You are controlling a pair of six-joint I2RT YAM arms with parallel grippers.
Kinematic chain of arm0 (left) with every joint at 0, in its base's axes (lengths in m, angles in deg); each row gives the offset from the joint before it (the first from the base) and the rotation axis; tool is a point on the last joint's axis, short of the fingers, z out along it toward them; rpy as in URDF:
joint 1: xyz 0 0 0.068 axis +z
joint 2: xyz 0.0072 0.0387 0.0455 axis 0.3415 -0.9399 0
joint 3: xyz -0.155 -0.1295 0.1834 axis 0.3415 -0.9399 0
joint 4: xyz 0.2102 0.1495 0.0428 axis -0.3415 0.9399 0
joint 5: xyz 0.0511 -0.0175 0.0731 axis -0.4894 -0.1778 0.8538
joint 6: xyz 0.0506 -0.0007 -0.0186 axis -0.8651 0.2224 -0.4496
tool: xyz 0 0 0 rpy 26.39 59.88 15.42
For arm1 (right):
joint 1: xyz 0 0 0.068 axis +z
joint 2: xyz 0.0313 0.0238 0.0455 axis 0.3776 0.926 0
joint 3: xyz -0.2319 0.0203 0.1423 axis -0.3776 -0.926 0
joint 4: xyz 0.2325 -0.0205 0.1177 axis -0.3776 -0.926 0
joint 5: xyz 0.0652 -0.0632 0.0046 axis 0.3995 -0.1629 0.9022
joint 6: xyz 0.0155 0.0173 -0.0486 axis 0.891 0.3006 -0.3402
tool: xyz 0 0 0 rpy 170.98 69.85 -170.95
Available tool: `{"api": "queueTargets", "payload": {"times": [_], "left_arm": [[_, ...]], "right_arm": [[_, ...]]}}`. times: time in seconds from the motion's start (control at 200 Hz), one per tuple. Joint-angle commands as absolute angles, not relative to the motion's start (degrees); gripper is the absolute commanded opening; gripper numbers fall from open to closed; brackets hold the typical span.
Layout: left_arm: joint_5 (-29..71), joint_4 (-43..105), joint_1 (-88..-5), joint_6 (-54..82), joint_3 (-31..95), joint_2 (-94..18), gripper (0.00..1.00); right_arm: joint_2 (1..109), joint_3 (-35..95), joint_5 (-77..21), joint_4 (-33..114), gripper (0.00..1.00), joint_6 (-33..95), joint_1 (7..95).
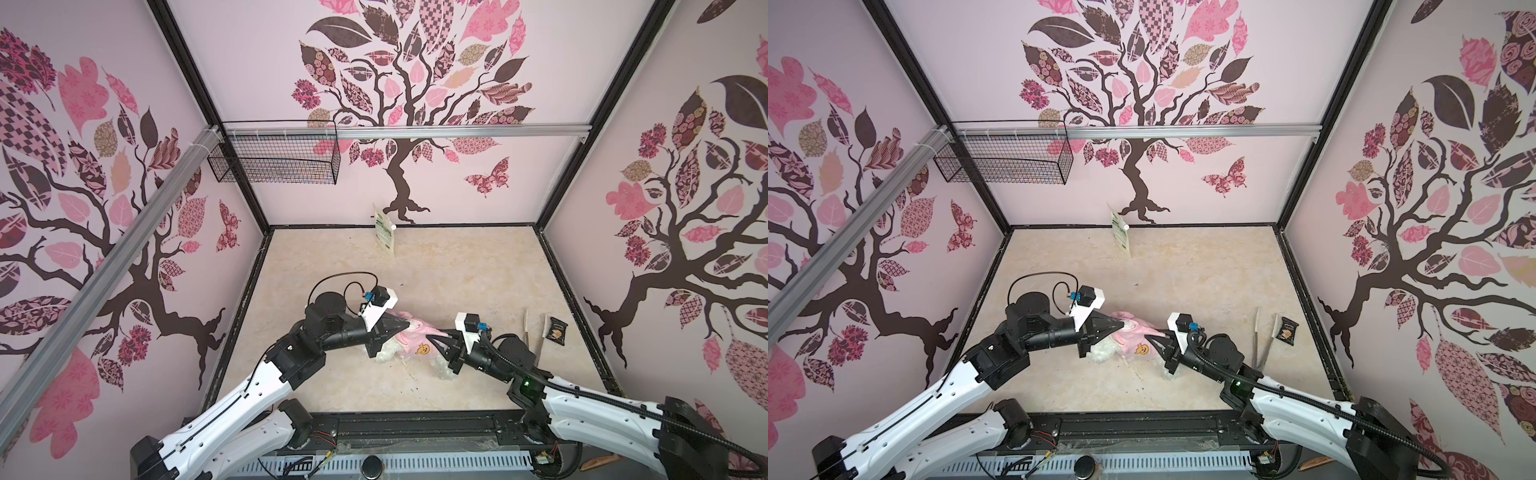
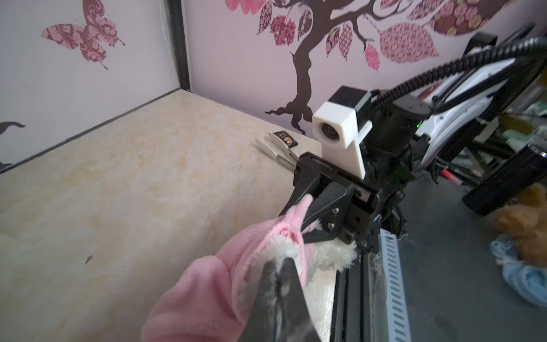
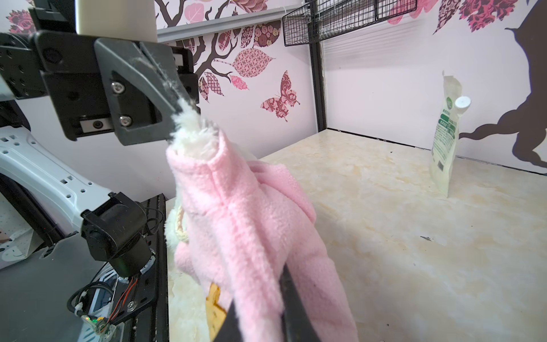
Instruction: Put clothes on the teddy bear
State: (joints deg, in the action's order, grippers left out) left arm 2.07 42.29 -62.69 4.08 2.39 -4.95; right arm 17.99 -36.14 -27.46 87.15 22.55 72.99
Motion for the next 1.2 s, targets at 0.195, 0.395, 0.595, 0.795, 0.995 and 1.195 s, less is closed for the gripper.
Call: {"api": "queueTargets", "payload": {"times": [0.195, 0.395, 0.595, 0.795, 0.995, 1.195], "left_arm": [[10.8, 36.9, -65.81, 10.53, 1.56, -6.35, 0.0], [16.99, 43.64, -68.48, 5.32, 1.58, -12.05, 0.0], [17.84, 38.74, -69.0, 11.84, 0.58, -13.79, 0.0], [17.14, 37.0, -69.56, 14.86, 0.33, -14.32, 0.0], [16.06, 36.52, -69.84, 15.9, 0.2, -14.1, 0.0], [15.1, 36.38, -70.07, 16.0, -0.18, -14.01, 0.0]], "right_arm": [[27.04, -32.49, -27.95, 80.89, 0.21, 20.82, 74.37], [26.69, -28.1, -31.69, 73.97, 0.62, 15.36, 74.67], [21.33, -25.2, -32.68, 67.44, 0.8, 11.02, 74.98], [22.31, -23.99, -33.99, 69.34, 0.87, 9.68, 77.22], [28.09, -22.1, -37.22, 72.93, 0.84, 12.17, 77.65], [32.54, -21.53, -34.14, 79.76, 0.75, 14.97, 77.69]]}}
